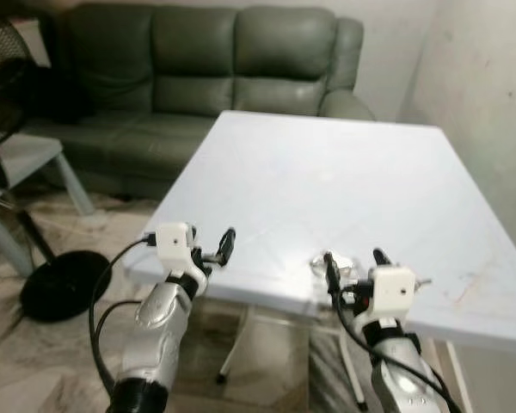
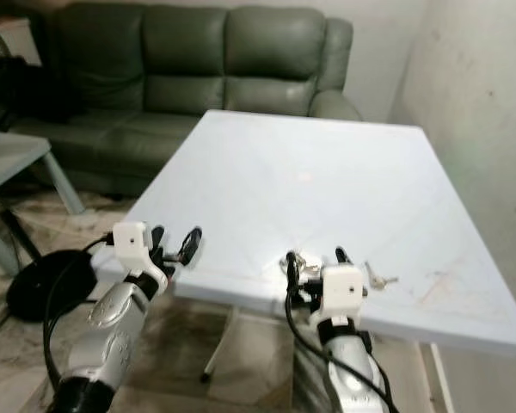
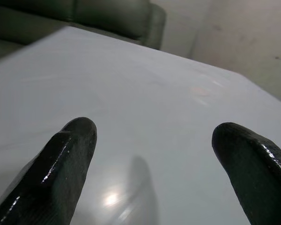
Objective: Hang keys on a hook
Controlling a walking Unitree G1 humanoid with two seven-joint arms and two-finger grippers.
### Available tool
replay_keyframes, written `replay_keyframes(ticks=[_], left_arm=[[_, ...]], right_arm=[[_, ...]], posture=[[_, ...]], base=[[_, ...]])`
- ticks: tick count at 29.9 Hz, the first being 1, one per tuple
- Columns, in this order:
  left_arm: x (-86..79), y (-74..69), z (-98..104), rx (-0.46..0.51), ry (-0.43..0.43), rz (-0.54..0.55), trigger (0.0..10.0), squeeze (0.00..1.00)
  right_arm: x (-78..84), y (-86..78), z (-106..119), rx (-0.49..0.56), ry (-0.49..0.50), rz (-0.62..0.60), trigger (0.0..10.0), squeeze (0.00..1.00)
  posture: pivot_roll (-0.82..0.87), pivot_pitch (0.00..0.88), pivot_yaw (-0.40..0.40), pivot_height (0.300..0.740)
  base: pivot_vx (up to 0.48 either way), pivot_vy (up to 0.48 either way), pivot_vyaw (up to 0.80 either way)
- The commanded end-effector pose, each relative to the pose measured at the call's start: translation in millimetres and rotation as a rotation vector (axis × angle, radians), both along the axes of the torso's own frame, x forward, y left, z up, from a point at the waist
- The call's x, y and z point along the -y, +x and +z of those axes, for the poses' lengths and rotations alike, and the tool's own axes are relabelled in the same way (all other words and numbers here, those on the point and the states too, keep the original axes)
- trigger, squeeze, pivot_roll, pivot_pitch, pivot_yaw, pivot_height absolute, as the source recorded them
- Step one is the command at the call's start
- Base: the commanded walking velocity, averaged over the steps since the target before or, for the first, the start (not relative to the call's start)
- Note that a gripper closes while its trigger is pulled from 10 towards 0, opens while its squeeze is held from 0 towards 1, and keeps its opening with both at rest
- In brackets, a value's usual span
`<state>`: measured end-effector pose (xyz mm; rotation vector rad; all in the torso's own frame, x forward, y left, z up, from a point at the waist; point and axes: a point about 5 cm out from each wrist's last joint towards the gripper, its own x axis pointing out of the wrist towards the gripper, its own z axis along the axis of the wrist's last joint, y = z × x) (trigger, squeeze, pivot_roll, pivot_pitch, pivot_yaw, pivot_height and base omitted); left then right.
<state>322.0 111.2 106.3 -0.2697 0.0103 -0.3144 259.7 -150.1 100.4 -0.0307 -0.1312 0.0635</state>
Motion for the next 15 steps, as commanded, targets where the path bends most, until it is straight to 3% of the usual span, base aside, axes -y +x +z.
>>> replay_keyframes(ticks=[1, 7, 13, 15], left_arm=[[5.8, -0.2, 2.7, 0.011, -0.002, -0.012, 10.0, 0.00], [13.8, -3.3, 1.5, 0.003, 0.002, -0.058, 10.0, 0.00], [29.2, -12.8, -3.9, -0.014, 0.022, -0.152, 10.0, 0.00], [40.8, -20.1, -6.8, -0.019, 0.038, -0.223, 10.0, 0.00]], right_arm=[[6.1, 0.2, -0.6, -0.013, -0.006, -0.024, 10.0, 0.00], [6.1, 3.2, -0.8, -0.018, -0.064, 0.015, 10.0, 0.00], [15.9, 11.0, 1.4, -0.024, -0.121, 0.069, 10.0, 0.00], [27.1, 22.4, 8.0, -0.018, -0.167, 0.092, 10.0, 0.00]], posture=[[-0.07, 0.000, -0.007, 0.740], [-0.07, 0.000, -0.007, 0.740], [-0.07, 0.000, -0.005, 0.740], [-0.07, 0.000, -0.008, 0.740]], base=[[0.000, 0.000, 0.00], [0.000, 0.000, 0.00], [0.000, 0.000, 0.00], [0.000, 0.000, 0.00]])
